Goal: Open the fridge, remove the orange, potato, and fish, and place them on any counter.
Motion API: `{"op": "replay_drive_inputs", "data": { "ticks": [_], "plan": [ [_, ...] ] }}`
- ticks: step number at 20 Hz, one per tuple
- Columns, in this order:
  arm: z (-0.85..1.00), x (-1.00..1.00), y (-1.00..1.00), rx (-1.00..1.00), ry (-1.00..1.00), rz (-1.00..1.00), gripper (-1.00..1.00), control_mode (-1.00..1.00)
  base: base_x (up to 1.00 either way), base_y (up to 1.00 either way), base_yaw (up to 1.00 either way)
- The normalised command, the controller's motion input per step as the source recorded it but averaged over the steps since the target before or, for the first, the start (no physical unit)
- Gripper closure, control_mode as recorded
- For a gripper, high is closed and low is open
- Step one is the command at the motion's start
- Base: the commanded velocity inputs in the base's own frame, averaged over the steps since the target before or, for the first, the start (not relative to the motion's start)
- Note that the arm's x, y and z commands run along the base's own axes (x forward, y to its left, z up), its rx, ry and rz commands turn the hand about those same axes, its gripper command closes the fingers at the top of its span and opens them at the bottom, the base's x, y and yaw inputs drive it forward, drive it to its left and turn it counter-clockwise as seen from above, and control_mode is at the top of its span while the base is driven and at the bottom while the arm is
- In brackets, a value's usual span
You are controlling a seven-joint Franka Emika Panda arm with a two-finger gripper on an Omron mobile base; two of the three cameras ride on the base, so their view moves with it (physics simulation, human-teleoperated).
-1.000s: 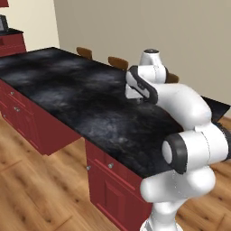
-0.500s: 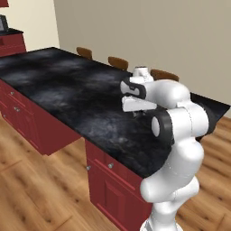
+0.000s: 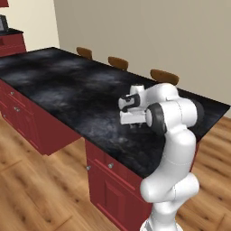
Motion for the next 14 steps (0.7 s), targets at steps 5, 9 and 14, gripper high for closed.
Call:
{"op": "replay_drive_inputs", "data": {
  "ticks": [5,9,14],
  "plan": [
    [-1.0,0.04,0.0,0.05,-0.48,0.02,1.0,-1.0,0.0,0.0,0.0],
    [-0.56,0.14,0.05,0.0,-0.35,0.0,1.0,-1.0,0.0,0.0,0.0],
    [0.21,-0.06,0.0,0.0,-0.29,0.0,-1.0,-1.0,0.0,0.0,0.0]
  ]
}}
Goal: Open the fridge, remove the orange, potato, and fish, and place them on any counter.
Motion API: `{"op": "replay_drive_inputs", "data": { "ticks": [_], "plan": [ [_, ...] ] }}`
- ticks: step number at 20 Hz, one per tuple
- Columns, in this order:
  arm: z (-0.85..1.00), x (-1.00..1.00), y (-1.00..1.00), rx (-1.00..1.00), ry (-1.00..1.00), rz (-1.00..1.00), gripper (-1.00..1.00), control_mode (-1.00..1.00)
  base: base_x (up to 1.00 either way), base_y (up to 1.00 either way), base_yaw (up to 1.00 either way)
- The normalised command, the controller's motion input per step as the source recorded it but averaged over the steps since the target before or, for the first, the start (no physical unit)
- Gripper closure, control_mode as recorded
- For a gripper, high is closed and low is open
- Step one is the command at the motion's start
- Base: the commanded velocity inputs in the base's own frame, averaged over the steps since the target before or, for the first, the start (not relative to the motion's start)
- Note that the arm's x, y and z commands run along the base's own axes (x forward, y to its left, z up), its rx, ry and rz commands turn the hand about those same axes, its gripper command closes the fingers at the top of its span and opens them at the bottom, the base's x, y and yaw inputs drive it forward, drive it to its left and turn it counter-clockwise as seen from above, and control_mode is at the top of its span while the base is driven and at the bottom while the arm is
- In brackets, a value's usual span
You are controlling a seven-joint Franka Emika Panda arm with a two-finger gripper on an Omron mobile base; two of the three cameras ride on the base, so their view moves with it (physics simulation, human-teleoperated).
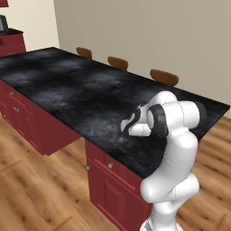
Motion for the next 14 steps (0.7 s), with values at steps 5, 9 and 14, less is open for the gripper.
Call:
{"op": "replay_drive_inputs", "data": {
  "ticks": [5,9,14],
  "plan": [
    [0.97,-0.53,0.0,0.0,-0.14,0.0,-1.0,-1.0,0.0,0.0,0.0],
    [1.0,-0.73,0.0,0.0,-0.1,0.06,-1.0,-1.0,0.0,0.0,0.0],
    [1.0,-0.81,0.07,0.0,-0.07,0.09,-1.0,-1.0,0.0,0.0,0.0]
  ]
}}
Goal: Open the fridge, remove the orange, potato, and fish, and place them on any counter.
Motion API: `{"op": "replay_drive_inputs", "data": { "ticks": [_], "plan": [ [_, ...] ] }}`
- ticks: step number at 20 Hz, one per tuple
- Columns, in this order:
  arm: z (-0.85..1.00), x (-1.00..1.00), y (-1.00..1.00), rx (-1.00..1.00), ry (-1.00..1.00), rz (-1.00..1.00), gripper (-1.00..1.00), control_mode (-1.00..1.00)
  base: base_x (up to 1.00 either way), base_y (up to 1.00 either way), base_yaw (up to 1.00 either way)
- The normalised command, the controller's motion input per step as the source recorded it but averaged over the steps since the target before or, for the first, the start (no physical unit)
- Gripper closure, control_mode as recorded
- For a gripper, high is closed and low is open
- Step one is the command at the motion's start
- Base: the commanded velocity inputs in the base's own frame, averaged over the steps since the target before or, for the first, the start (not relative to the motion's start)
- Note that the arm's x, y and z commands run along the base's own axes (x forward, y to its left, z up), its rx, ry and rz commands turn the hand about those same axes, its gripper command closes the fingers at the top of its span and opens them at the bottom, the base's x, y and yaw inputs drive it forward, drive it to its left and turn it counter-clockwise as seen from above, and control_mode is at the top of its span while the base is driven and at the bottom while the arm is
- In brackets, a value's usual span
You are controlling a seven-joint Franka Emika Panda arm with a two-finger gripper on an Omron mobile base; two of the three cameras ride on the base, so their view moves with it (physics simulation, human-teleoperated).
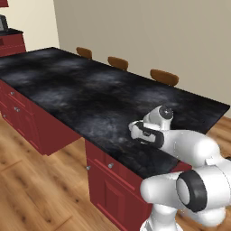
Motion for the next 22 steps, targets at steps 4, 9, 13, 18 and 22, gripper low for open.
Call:
{"op": "replay_drive_inputs", "data": {
  "ticks": [4,9,13,18,22],
  "plan": [
    [1.0,-1.0,0.34,-0.01,0.02,0.07,-1.0,-1.0,0.0,0.0,0.0],
    [1.0,-0.87,0.28,-0.01,0.14,0.0,-1.0,-1.0,0.0,0.0,0.0],
    [1.0,-0.78,0.04,-0.08,0.3,0.0,-1.0,-1.0,0.0,0.0,0.0],
    [0.96,-0.48,0.12,-0.13,0.46,0.0,-1.0,-1.0,0.0,0.0,0.0],
    [0.13,-0.03,0.12,-0.05,0.12,0.0,-1.0,1.0,-0.14,0.03,0.01]
  ]
}}
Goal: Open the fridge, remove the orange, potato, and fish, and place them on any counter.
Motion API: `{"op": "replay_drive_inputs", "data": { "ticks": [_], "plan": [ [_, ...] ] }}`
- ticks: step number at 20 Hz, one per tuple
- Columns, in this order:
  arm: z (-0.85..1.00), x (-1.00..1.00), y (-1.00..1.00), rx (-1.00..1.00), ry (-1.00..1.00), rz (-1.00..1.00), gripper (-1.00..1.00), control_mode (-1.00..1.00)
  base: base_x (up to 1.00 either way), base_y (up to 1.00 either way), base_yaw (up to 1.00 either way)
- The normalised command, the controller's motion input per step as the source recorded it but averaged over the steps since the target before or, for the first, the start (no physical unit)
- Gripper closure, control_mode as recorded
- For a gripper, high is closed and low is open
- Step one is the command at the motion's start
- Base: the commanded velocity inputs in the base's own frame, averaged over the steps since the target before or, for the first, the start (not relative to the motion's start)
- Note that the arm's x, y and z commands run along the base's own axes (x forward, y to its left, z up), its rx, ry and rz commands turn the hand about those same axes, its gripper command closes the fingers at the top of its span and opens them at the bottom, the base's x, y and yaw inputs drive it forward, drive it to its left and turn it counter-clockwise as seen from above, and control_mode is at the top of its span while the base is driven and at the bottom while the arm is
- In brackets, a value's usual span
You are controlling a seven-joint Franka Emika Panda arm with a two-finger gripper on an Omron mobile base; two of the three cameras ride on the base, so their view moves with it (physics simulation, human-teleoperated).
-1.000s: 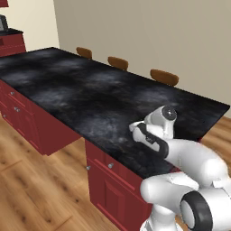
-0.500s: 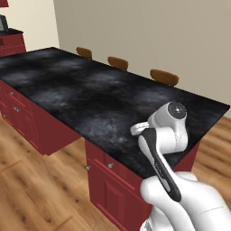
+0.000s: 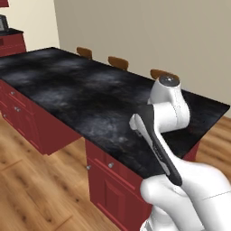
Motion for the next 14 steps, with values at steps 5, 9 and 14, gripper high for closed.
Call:
{"op": "replay_drive_inputs", "data": {
  "ticks": [5,9,14],
  "plan": [
    [0.0,0.0,0.0,0.0,0.0,0.0,-1.0,1.0,-0.58,0.0,0.72],
    [0.0,0.0,0.0,0.0,0.0,0.0,-1.0,1.0,-0.03,0.01,1.0],
    [0.0,0.0,0.0,0.0,0.0,0.0,-1.0,1.0,-0.12,0.18,0.95]
  ]
}}
